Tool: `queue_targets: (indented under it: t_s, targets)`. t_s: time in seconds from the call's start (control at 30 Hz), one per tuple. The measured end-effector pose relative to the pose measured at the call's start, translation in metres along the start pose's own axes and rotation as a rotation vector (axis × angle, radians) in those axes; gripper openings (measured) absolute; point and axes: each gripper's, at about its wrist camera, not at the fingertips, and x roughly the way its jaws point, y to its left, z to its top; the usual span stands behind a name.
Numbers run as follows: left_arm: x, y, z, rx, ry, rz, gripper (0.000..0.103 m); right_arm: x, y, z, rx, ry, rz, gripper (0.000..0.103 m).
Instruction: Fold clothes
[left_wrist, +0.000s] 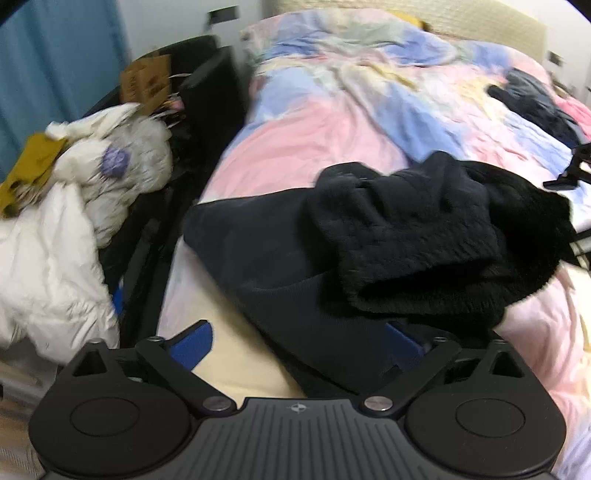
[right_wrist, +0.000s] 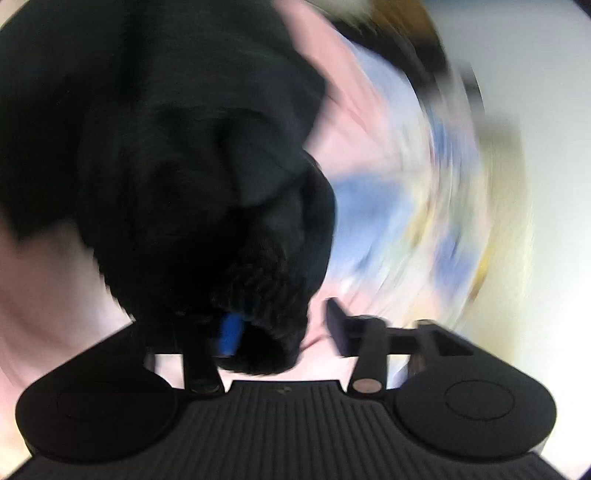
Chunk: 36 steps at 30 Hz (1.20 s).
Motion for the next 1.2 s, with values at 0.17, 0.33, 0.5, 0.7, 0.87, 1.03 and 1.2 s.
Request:
queue_targets:
  t_s: [0.17, 0.33, 0.5, 0.7, 0.87, 1.03, 1.2]
  targets:
    - [0.01, -0.019, 0.007, 0.08, -0.024, 0.016, 0.09, -0.002, -0.077, -0.017, 0.728, -0.002, 0.238, 0.012]
    - [0.026, -0.038, 0.016, 0.137, -0.047, 0.035, 0.082, -0.008, -0.111, -0.058, 1.194, -0.08, 0.368, 0.009]
    - [0.047, -0.047, 0.025, 0.133, -0.021, 0.016, 0.067, -0.001, -0.111, -0.092, 1.379, -0.081, 0.436, 0.013]
    - [0.066, -0.058, 0.031, 0.128, -0.017, 0.04, 0.065, 0.006, -0.095, -0.106, 1.401, -0.039, 0.454, 0.021]
    - [0.066, -0.055, 0.044, 0.03, -0.049, 0.036, 0.053, 0.026, -0.083, -0.109, 1.416, -0.008, 0.488, 0.034]
    - [0.059, -0.046, 0.061, -0.085, -0.082, 0.039, 0.047, 0.05, -0.071, -0.101, 1.474, 0.025, 0.553, 0.047]
    - [0.043, -0.011, 0.072, -0.301, -0.112, -0.009, 0.012, 0.044, -0.076, -0.087, 1.479, 0.046, 0.5, 0.01]
